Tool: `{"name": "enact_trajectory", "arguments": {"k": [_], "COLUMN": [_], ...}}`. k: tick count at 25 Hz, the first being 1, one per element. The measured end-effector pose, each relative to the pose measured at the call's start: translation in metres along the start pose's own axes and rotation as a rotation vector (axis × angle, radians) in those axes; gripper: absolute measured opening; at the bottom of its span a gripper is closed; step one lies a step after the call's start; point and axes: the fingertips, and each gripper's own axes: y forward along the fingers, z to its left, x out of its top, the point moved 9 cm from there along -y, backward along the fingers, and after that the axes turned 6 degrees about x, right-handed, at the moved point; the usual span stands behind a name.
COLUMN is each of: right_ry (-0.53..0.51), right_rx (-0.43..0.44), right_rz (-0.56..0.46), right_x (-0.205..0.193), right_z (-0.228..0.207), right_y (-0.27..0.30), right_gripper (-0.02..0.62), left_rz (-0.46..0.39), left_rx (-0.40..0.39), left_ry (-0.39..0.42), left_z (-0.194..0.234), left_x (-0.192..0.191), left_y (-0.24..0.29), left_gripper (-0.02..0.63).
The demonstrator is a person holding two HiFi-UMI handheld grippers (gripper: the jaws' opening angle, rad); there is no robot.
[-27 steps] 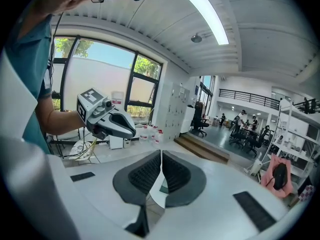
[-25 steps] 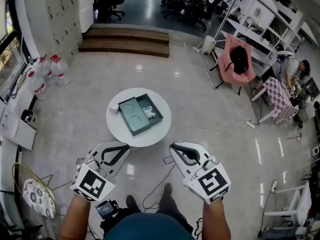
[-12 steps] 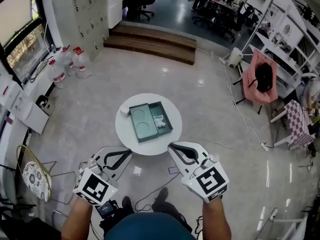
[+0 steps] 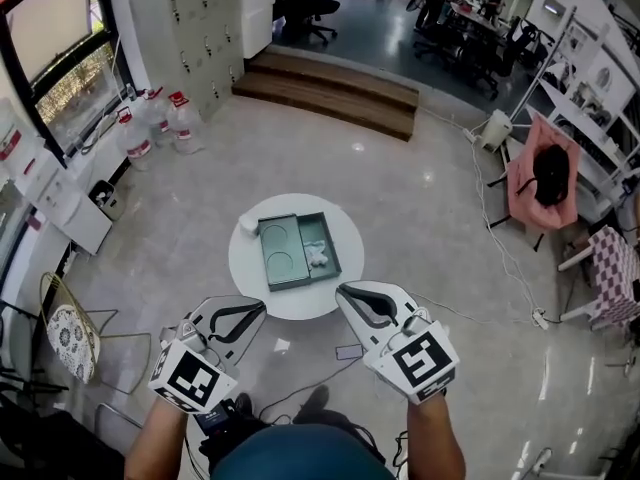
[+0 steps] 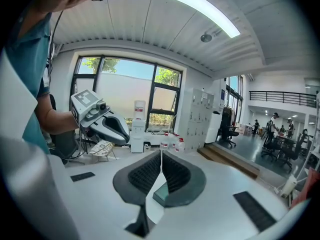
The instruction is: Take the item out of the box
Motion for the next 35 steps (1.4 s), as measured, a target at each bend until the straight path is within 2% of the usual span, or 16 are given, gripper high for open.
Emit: {"name": "enact_trajectory", "arguments": {"k": [4,11,19,26,30,35], "right_ry": [0.016,0.008,0.053,0.105,0.139,0.187], "right_rx": [0.015,0.009,-0.099,-0.213,-0.258,-0.294], "right_rz": [-0.006,-0.007,0.047,0.084,0.094,0.118], "right_x": [-0.01,-0.036,-0.052,-0.049,-0.057,-0.075], "right_z": [-0.024,-0.053,-0.107,-0.148,-0.177,-0.206], "right_y": [-0.024,-0.031,0.011,0.058,0.084,0.103], "right_gripper": [0.04,0.04,0.04,0.04,0.04,0.04], "left_rz": [0.014,0.022,-0.031,-0.064,-0.057,-0.036], "left_rx": [0.022,0.014,-0.06,-0.176,-0.214,-0.27], "left_ry": [0.002,0.013,0.018,0.044,0.052,0.058], "left_z": [-0.017,-0.018,0.055,0.132,0.167,0.191], "left_x": [0.021,0.019,-0.013,-0.037,-0.055,-0.074], "left_y": [0.022,0.06,0.132,0.197,0.239,0.288], "left_gripper": [0.021,0.021,0.021,0.021,0.021,0.021]}}
